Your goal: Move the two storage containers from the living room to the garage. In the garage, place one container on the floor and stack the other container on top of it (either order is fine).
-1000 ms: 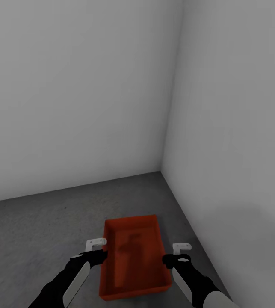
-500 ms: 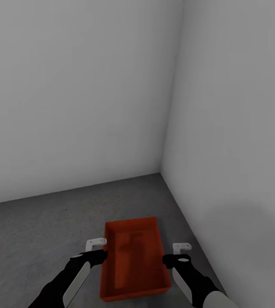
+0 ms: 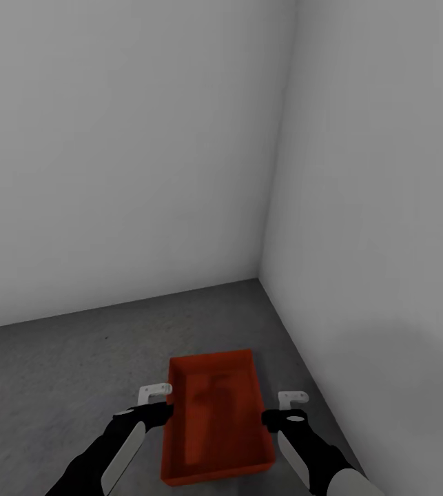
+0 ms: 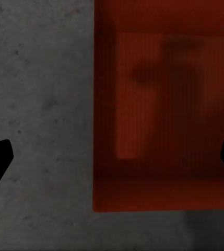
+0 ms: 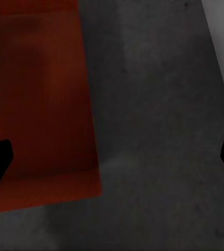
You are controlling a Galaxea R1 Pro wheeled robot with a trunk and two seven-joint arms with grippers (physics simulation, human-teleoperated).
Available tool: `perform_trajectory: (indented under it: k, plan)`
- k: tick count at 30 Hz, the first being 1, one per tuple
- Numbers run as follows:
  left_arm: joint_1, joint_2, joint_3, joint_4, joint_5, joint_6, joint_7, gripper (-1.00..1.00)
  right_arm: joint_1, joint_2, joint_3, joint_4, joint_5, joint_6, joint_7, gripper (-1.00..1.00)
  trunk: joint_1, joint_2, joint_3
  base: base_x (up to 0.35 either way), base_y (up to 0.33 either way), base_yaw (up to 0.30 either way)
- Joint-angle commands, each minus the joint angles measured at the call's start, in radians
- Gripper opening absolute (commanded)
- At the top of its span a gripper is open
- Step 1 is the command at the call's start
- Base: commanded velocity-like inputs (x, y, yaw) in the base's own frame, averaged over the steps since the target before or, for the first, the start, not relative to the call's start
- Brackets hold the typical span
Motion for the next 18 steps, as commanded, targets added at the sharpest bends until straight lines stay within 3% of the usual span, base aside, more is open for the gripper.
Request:
perform_trajectory:
  k: [1,6,10,14,18]
  plan:
    - [-0.001,0.002,-0.005,-0.002,0.011,0.002,0.01,1.0,-0.001,-0.001,0.009,-0.002,-0.009,0.005,-0.009,1.0,0.0,0.0,-0.001,0.0,0.0,0.0]
    - [-0.001,0.002,-0.005,0.014,0.011,0.001,0.01,1.0,-0.001,-0.001,0.01,-0.001,-0.009,0.005,-0.007,1.0,0.0,0.0,-0.001,0.0,0.0,0.0]
    - [-0.001,0.002,-0.005,0.079,0.011,0.0,0.009,1.0,0.0,-0.002,0.01,0.003,-0.008,0.005,-0.008,1.0,0.0,0.0,-0.001,0.0,0.0,0.0]
    - [-0.001,0.002,-0.004,0.185,0.009,-0.026,0.009,1.0,0.006,-0.004,0.009,0.065,-0.007,0.003,-0.008,1.0,0.0,0.0,-0.001,0.0,0.0,0.0]
    - [-0.001,0.002,-0.005,0.371,0.007,-0.112,0.008,1.0,0.011,-0.008,0.009,0.216,-0.007,-0.001,-0.008,1.0,0.0,0.0,-0.001,0.0,0.0,0.0]
